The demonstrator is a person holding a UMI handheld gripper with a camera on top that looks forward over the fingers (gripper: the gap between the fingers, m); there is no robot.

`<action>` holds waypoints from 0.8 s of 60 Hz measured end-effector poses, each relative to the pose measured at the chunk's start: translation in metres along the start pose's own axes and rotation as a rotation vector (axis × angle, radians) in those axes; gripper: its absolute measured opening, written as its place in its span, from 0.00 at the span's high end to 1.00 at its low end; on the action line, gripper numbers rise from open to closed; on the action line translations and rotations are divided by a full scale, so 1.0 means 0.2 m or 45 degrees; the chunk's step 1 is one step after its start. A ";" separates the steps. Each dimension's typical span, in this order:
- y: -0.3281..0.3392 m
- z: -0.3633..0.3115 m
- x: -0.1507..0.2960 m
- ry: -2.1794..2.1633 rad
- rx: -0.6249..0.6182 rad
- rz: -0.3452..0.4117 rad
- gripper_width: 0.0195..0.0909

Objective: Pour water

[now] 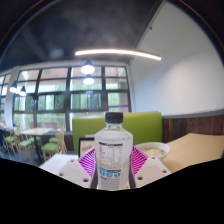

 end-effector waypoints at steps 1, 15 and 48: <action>0.09 0.00 -0.05 0.015 0.007 -0.021 0.68; -0.11 -0.04 -0.37 0.037 0.075 -0.130 0.67; -0.11 -0.06 -0.40 0.077 0.063 -0.179 0.46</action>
Point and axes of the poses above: the point between the fingertips, and its own axes, seen from behind it with the camera up: z to the right, x up, y backward, against the way the camera looks, the point moved 4 cm from there along y, backward, against the way the camera looks, and after that the axes turned 10 degrees about y, right-handed, at the moved point
